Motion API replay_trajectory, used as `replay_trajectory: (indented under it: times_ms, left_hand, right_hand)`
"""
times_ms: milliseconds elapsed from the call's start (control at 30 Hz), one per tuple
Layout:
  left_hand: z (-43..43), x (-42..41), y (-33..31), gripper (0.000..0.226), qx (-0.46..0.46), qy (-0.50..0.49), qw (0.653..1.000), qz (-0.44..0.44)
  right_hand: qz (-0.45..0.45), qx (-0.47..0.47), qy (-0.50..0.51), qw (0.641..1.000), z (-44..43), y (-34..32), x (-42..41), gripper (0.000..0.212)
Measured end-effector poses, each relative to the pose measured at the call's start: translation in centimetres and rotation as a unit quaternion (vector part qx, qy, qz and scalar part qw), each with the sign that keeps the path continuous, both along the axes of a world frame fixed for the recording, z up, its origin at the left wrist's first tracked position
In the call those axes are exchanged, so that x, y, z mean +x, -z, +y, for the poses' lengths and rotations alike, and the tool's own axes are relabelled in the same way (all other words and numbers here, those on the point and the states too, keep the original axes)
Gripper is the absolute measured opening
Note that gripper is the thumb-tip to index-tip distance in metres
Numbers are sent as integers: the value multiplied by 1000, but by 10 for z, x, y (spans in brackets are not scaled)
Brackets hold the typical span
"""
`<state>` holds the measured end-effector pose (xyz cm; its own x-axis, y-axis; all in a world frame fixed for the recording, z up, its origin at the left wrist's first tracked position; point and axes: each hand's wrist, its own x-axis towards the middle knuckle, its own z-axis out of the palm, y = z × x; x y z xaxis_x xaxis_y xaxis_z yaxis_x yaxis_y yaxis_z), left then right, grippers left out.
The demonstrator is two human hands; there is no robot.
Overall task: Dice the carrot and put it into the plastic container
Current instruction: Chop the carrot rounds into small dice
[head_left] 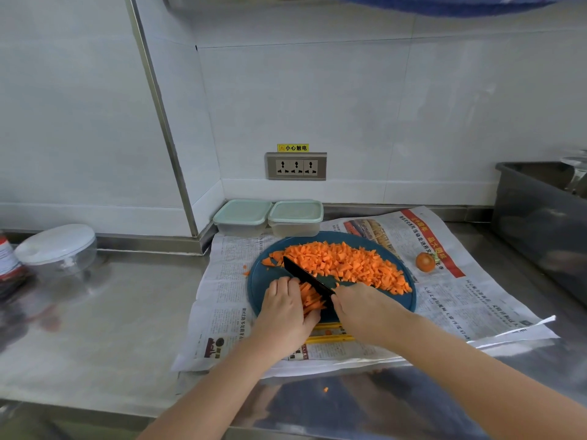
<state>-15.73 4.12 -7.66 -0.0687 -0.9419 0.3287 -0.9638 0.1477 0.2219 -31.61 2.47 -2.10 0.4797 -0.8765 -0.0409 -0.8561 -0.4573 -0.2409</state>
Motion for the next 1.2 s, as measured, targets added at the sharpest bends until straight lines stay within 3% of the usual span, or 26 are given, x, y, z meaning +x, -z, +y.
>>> replay_trajectory:
  times_ms: [67,167,233,433,567,700,967,1200]
  left_hand:
    - [2,-1,-1,83,6,-7,1000,10]
    - [2,0,0,76,6,-22,1000,19]
    - [3,0,1,83,11,-32,999,21]
    - [7,-5,2,104,-11,-106,994,-8]
    - [7,-4,-1,101,7,-95,995,-11]
    - [7,-3,-3,77,23,-83,996,-24]
    - [5,-3,-5,57,22,-50,998,-35]
    - [4,-2,-6,53,25,-31,999,-30]
  right_hand:
    - [-8,17,4,1000,-8,-2,1,34]
    - [-39,43,20,998,-10,-6,-5,34]
    - [-55,45,37,997,-8,-7,-13,33]
    - [-88,13,29,996,10,-5,-28,38]
    - [-98,-16,21,995,14,0,-32,39]
    - [-96,-7,25,995,21,-3,-28,38]
    - [-121,32,28,992,23,-1,-26,39]
    - [-83,50,15,995,11,-3,-20,38]
